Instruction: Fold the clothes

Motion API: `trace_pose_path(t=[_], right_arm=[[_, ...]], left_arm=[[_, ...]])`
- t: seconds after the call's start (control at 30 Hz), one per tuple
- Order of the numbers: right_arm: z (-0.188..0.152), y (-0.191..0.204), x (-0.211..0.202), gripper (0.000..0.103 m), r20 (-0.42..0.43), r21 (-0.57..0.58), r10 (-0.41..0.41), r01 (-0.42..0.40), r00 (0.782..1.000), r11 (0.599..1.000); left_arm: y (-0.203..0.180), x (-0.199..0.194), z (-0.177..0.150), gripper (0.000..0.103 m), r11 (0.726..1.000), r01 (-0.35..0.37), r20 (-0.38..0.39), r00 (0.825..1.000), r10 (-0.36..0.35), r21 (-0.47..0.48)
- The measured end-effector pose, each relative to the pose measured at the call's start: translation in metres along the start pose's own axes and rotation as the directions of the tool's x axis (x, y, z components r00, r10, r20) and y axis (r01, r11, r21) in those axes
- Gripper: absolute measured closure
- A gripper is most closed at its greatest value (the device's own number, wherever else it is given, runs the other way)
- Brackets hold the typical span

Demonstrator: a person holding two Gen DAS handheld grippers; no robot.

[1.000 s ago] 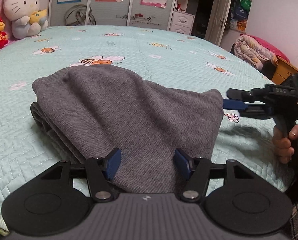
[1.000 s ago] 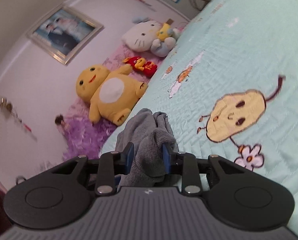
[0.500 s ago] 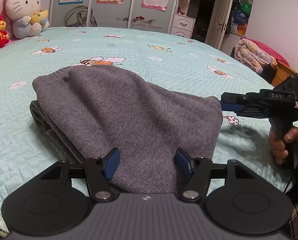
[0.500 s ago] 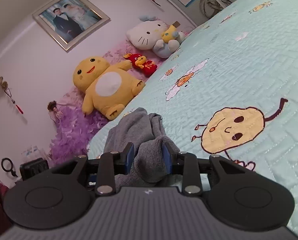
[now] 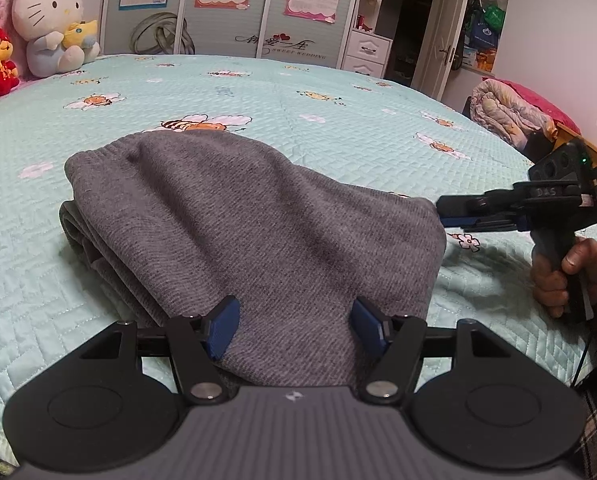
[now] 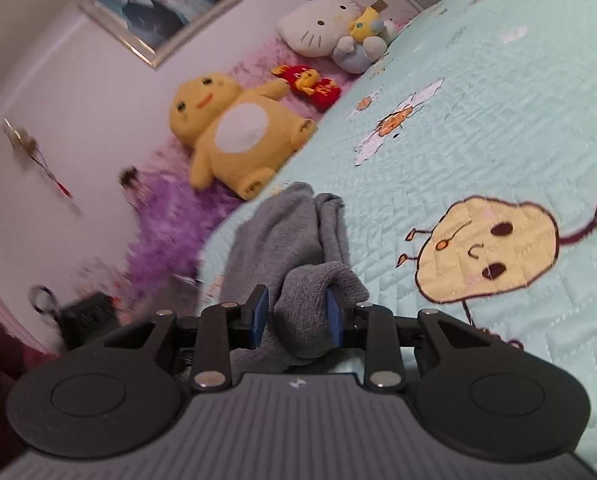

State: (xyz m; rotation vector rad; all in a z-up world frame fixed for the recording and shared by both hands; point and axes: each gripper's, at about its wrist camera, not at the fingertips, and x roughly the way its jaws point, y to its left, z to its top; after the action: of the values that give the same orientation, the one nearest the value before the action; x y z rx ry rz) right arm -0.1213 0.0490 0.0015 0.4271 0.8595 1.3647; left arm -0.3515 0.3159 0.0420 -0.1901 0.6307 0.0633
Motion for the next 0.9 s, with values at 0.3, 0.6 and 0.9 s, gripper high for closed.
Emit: trace_pose_path(t=[0.3,0.6,0.9], right_arm=[[-0.014,0.019,0.016,0.103,0.035,-0.181,-0.354,0.354,0.935,0.917],[0.002,0.006,-0.017,0.103,0.167,0.029,-0.340,0.340,0.926,0.940],[-0.063,-0.013,-0.033,0.059,0.143,0.570,-0.142,0.036,0.979,0.821]], left_arm=[[0.006,0.000,-0.004,0.035,1.000,0.029,0.028,0.999,-0.030,0.007],[0.007,0.001,-0.002,0.035,0.999,0.034,0.022,0.999,-0.033,-0.030],[0.008,0.002,-0.002,0.035,0.999,0.034,0.027,0.999,-0.033,-0.036]])
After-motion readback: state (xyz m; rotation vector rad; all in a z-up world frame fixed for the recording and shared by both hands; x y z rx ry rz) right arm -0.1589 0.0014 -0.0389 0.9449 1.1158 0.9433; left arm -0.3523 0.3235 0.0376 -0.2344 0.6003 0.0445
